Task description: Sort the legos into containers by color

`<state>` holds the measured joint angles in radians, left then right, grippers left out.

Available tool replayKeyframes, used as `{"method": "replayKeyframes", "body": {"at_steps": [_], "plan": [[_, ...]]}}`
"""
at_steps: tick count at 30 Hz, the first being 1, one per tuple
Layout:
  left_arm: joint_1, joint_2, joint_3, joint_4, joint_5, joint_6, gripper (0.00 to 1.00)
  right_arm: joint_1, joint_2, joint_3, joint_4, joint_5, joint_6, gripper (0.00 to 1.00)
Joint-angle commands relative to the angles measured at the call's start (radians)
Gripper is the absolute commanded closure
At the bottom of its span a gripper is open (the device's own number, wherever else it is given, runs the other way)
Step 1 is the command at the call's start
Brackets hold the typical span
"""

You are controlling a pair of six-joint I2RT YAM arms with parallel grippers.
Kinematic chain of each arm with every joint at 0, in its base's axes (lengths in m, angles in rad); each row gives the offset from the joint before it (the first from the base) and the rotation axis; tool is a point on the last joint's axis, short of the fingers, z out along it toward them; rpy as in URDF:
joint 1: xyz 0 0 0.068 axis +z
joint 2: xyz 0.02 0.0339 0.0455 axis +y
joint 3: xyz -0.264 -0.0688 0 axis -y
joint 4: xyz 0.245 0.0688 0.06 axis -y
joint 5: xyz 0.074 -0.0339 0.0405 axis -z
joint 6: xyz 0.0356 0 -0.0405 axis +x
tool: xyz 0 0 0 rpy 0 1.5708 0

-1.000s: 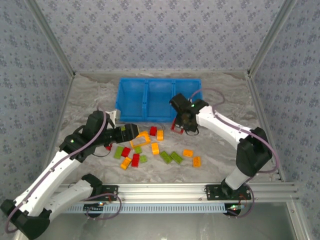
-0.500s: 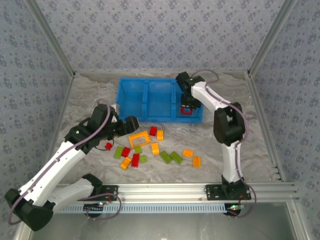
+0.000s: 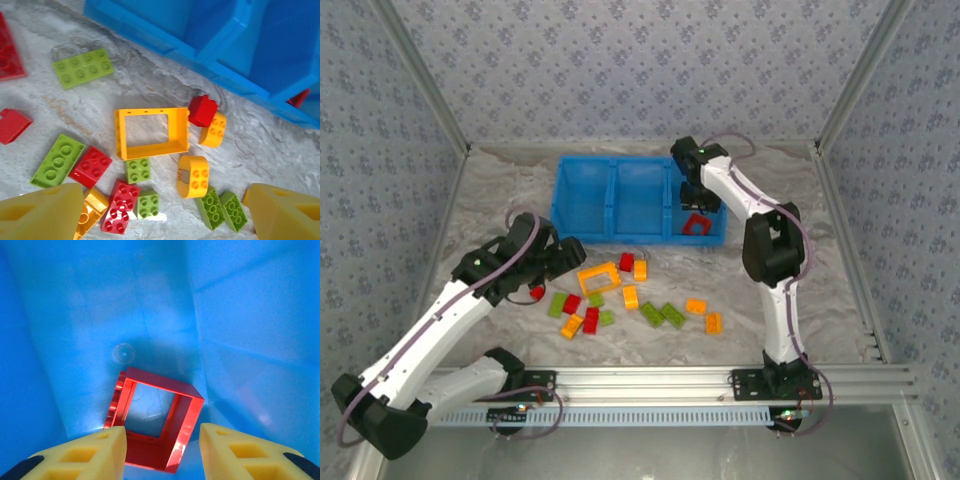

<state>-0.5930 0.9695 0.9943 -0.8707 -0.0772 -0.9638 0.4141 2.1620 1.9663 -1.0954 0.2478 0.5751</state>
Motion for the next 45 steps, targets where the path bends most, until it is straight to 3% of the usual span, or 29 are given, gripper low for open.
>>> {"method": "replayKeyframes", "body": {"at_steps": [1, 4, 7, 11, 14, 20, 33, 40, 45], "plan": [[0.035, 0.052, 0.042, -0.069, -0.036, -0.057, 0.16, 0.014, -0.174, 0.068, -0.052, 0.064, 0.000, 0.49], [0.126, 0.166, 0.083, -0.149, -0.013, -0.026, 0.17, 0.046, -0.321, -0.005, 0.009, 0.086, -0.020, 0.39], [0.192, 0.280, 0.086, -0.171, -0.021, -0.035, 0.10, 0.113, -0.498, -0.197, 0.168, 0.027, -0.063, 0.26], [0.258, 0.366, 0.018, 0.023, 0.065, -0.071, 0.02, 0.173, -0.703, -0.525, 0.437, -0.261, -0.076, 0.18], [0.266, 0.454, 0.024, 0.097, 0.060, -0.079, 0.04, 0.227, -0.798, -0.676, 0.530, -0.372, -0.056, 0.16], [0.258, 0.590, 0.055, 0.133, 0.039, -0.098, 0.09, 0.343, -0.934, -0.873, 0.643, -0.441, -0.081, 0.10], [0.233, 0.713, 0.075, 0.232, -0.008, -0.078, 0.12, 0.347, -0.922, -0.853, 0.594, -0.464, -0.076, 0.10], [0.232, 0.728, 0.030, 0.241, -0.034, -0.074, 0.22, 0.340, -0.920, -0.836, 0.583, -0.471, -0.069, 0.10], [0.231, 0.759, 0.041, 0.241, -0.040, -0.053, 0.36, 0.332, -0.916, -0.837, 0.586, -0.473, -0.063, 0.10]]}}
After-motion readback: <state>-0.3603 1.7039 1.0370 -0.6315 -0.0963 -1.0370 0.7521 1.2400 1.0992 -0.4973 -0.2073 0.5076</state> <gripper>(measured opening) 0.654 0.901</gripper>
